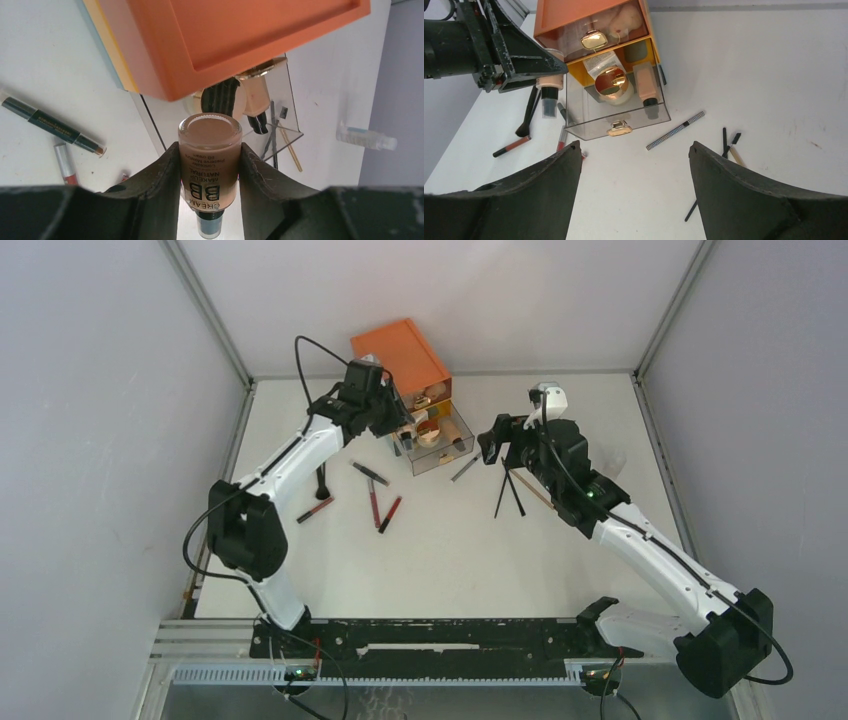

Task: Organize the makeup
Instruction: Place the makeup in the drawer.

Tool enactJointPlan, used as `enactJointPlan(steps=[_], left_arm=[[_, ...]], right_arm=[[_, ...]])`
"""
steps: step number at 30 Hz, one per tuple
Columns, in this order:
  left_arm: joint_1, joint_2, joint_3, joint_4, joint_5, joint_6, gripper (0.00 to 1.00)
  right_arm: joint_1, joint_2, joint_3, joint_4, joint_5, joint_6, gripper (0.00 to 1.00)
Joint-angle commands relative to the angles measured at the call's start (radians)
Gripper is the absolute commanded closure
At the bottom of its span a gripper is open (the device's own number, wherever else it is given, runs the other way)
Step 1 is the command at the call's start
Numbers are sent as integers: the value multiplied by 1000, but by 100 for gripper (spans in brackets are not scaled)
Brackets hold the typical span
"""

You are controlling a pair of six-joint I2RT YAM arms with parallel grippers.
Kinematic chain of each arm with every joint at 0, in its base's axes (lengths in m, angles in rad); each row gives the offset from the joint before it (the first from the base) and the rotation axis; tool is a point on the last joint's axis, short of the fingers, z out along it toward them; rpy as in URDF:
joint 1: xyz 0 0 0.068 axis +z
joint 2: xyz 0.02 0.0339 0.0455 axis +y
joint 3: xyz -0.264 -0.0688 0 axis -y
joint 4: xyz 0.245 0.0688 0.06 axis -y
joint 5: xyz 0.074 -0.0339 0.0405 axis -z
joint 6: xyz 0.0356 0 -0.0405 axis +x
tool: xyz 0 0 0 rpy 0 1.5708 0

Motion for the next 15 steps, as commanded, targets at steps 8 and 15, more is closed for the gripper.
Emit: enactJointPlan(steps=[8,15], left_arm=[[-27,35,48,83,-80,-89,57],[-43,32,34,87,-87,-89,36]], right_arm=[[-9,-4,2,10,2,16,15],[-10,1,3,14,-8,19,15]])
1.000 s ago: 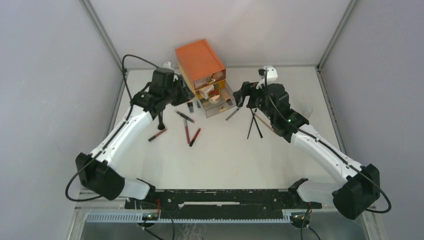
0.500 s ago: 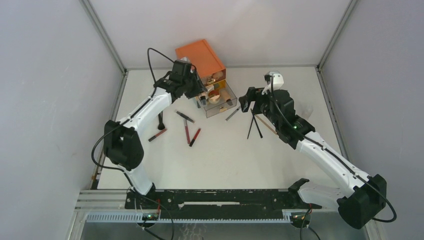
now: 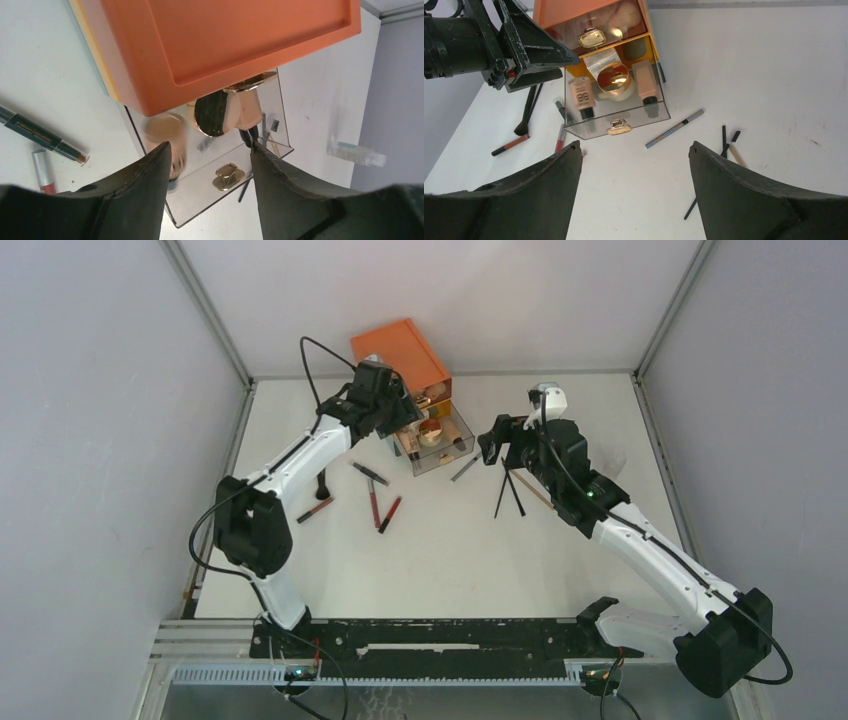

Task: Organize the makeup
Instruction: Place the makeup in the drawer, then close the drawer in the storage box.

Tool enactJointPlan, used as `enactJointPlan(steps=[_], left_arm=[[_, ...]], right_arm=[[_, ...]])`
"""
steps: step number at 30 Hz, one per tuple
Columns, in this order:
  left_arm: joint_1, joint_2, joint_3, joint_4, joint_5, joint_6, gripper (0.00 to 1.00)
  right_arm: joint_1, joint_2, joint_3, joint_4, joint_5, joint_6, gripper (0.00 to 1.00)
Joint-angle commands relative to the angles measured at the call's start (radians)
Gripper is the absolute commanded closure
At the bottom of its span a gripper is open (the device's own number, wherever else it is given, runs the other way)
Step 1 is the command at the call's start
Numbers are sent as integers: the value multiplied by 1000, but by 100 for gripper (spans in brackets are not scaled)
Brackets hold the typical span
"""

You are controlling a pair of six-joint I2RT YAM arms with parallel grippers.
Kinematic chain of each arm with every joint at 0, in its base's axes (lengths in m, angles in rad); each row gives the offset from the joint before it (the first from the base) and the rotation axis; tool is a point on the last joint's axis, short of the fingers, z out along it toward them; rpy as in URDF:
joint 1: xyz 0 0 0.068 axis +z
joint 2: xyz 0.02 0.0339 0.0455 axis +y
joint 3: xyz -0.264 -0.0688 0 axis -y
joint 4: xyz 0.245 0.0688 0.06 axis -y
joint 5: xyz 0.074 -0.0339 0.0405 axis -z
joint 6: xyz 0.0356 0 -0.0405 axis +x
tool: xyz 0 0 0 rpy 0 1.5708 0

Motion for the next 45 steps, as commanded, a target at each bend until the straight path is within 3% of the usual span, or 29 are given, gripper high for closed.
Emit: enactJointPlan(steps=[1,12,14,17,22,26,32,45], left_arm=[[-11,-18,12,43,-20,-16,36],[-48,-200,-24,44,-10,72,38],[-50,-259,-44,44,-10,103,37],[-48,-361,-101,43,-37,170,35],[-32,-560,-259,-19,-168,248,31],[129,-710,-419,-101,-139,232,30],[307,-899,-607,-260,-212,255,29],[318,-971,-767,-236,-130,236,24]], right_arm=[[-7,-1,3,22,-6,20,15],[-7,33,-27,58,-81,81,18],[-7,55,-49,92,-129,115,24],[9,113,-86,154,-195,161,43],[53,250,-90,236,-232,178,64],[50,371,-80,315,-266,192,72],[34,507,-32,367,-292,202,75],[-8,703,185,385,-294,185,77]])
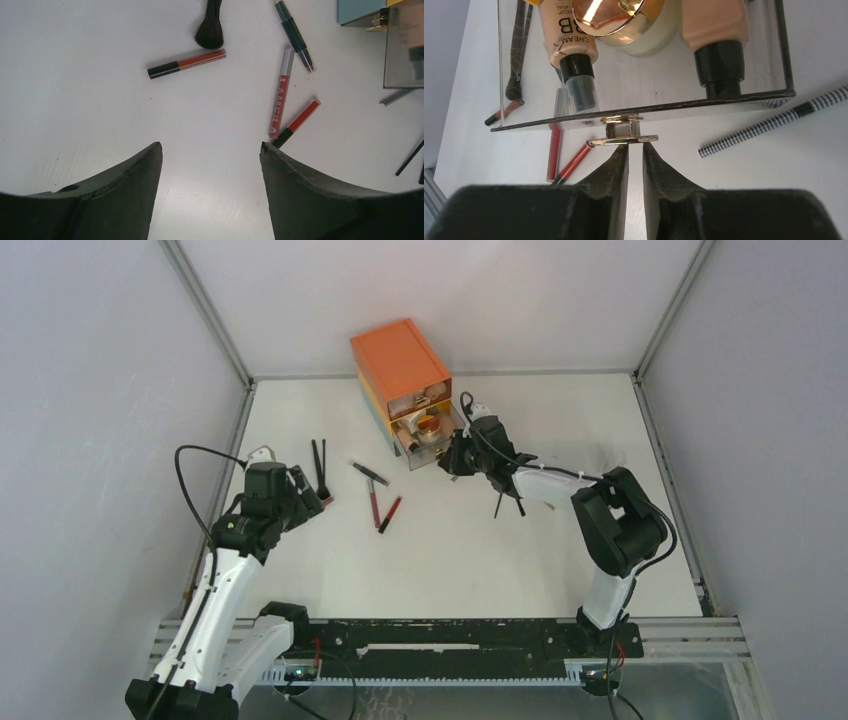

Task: Organize the makeup
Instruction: Close the drawer in the storage box.

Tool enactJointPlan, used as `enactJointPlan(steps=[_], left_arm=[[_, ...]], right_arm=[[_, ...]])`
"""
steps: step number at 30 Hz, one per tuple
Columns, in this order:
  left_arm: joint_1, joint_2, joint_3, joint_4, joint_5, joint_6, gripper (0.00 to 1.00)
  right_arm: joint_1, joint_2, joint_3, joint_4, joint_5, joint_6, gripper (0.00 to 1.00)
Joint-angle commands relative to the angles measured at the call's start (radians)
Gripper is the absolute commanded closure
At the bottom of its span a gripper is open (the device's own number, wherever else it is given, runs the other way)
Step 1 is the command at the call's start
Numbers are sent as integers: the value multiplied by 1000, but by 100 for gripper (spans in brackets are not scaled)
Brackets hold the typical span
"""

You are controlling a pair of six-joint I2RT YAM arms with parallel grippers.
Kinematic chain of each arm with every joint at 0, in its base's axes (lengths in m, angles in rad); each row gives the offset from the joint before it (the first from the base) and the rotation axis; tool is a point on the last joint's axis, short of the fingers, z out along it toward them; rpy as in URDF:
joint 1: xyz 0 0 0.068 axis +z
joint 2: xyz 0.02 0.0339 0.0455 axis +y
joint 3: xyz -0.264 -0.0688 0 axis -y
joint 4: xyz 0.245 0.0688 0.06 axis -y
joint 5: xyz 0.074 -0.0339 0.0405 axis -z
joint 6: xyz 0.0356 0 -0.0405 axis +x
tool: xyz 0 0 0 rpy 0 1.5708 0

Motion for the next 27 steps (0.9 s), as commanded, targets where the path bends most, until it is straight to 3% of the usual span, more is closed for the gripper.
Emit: enactJointPlan(steps=[1,17,27], left_arm=[[6,-16,-11,61,46,14,24],[4,3,-1,94,68,42,22],[2,12,-3,123,81,63,22]], right_arm=[[-9,48,117,77,3,1,77],[-14,190,327,89,8,37,77],[-64,-36,152,52,13,-27,76]])
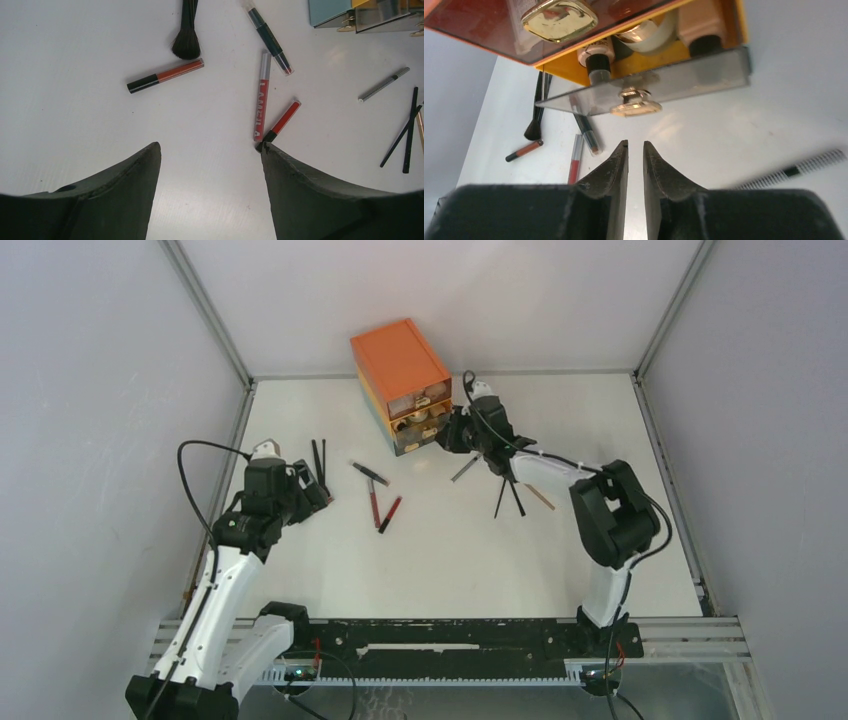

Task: Organize the makeup
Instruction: Close the drawer in the storage box.

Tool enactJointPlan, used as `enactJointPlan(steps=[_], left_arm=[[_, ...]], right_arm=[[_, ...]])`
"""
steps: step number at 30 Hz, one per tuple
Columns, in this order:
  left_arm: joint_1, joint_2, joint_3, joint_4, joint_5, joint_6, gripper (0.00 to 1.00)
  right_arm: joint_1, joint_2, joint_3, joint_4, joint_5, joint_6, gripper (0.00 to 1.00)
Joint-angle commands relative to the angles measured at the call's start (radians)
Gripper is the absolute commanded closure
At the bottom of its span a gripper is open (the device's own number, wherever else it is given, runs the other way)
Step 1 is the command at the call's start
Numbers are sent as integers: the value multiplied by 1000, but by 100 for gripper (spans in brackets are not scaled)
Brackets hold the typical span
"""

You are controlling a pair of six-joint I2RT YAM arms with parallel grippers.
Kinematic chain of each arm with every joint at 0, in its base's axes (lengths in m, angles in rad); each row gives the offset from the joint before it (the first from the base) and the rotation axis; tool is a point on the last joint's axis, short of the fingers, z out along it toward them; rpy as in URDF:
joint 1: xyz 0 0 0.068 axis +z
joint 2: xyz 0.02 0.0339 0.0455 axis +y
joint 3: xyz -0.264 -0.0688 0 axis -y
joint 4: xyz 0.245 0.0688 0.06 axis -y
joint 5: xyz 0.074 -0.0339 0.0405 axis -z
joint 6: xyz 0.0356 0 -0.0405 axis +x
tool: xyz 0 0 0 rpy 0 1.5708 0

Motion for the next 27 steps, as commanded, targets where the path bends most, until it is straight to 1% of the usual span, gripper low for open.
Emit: enactJointPlan(steps=[1,4,7,12,16,20,21,23,27], left_arm=[[2,4,0,65,17,30,22],[-5,21,3,79,20,40,22],[-10,37,11,86,21,53,21],[-13,51,18,94,28,68,21],[-13,51,18,94,32,72,21],[-15,42,11,92,32,71,20],[-15,43,10,91,32,71,20],[-14,42,8,91,33,70,20],[-14,44,8,91,30,69,20]], right_arm=[[-51,-188,-85,25,13,-39,75],[-80,-270,-149,2,24,-42,74],[-108,-340,-201,-2,16,-9,73],[-124,-378,-233,4,4,33,64],[-125,-346,-232,44,-26,88,55],[-125,-283,-214,97,-77,210,36],[-121,-267,-207,114,-87,242,33],[-110,-236,-186,126,-81,295,28],[-98,-168,-97,74,-62,365,24]])
